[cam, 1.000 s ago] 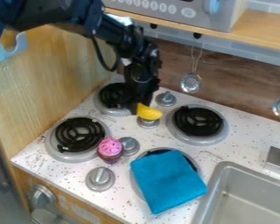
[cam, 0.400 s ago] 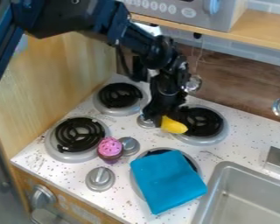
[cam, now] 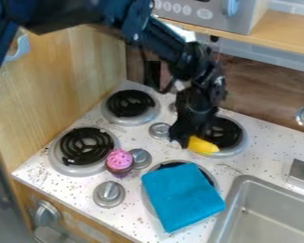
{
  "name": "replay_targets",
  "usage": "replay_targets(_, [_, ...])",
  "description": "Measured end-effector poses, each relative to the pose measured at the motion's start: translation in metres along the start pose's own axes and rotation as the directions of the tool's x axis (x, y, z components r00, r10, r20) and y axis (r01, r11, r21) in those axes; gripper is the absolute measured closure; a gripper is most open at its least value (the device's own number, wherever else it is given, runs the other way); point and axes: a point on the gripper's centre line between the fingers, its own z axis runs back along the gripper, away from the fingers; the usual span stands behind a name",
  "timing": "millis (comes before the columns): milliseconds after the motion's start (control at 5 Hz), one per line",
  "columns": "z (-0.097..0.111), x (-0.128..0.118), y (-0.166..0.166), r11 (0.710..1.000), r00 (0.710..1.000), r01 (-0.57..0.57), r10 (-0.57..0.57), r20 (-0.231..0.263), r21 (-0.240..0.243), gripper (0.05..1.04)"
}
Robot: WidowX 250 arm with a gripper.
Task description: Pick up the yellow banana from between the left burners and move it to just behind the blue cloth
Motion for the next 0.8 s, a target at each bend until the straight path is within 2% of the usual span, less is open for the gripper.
replay_targets(200, [-0.0029, -0.0093, 0.0054, 1.000, 1.000, -0.016, 0.016, -0.010, 0.019, 0.577])
replay_targets(400, [-0.0045, -0.0106, 0.0074, 0.999, 1.000, -0.026, 0.026, -0.008, 0.021, 0.530])
replay_targets(600, [-0.0077, -0.0133, 0.0088, 0.999, 0.999, -0.037, 0.037, -0.013, 0.009, 0.221])
replay_targets(800, [-0.0091, -0.0125, 0.0105, 0.999, 1.000, -0.027, 0.027, -0.010, 0.020, 0.073])
